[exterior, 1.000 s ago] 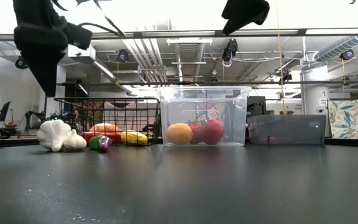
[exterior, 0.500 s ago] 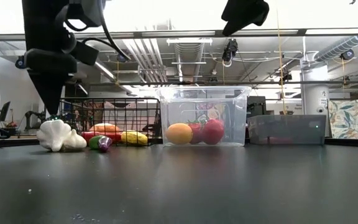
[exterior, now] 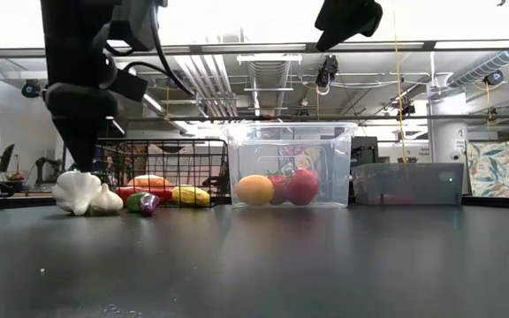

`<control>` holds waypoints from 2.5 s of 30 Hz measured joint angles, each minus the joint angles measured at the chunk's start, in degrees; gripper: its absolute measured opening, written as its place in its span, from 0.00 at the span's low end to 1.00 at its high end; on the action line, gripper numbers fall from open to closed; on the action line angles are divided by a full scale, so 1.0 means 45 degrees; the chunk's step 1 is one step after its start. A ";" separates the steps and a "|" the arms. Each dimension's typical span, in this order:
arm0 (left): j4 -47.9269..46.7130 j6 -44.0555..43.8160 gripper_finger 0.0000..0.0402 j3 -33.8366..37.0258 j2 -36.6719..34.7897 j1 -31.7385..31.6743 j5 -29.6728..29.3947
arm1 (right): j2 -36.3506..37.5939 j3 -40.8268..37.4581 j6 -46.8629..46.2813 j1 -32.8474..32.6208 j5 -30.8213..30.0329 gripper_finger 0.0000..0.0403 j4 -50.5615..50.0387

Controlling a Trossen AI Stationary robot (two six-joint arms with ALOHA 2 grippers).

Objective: Sort produce into baskets
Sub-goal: Put the left white garlic into the wire basket

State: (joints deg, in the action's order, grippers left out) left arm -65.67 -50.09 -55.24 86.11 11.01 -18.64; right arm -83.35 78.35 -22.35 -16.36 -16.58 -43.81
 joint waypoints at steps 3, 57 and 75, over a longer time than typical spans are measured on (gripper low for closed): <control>0.0069 0.0020 0.90 0.0264 0.0000 -0.0066 0.0198 | 0.0000 0.0000 -0.0005 0.0000 0.0000 0.57 0.0002; 0.0490 0.2148 0.33 0.0081 -0.0704 -0.0218 0.1079 | 0.0000 -0.0005 -0.0002 0.0000 0.0000 0.57 0.0004; 0.0411 0.5713 0.33 -0.3614 -0.3391 -0.1132 -0.3432 | 0.0000 -0.0010 0.0009 0.0000 0.0005 0.57 -0.0001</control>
State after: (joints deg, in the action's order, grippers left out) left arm -63.82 -24.39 -71.50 70.85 5.92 -34.09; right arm -83.35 78.30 -22.31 -16.36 -16.56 -43.81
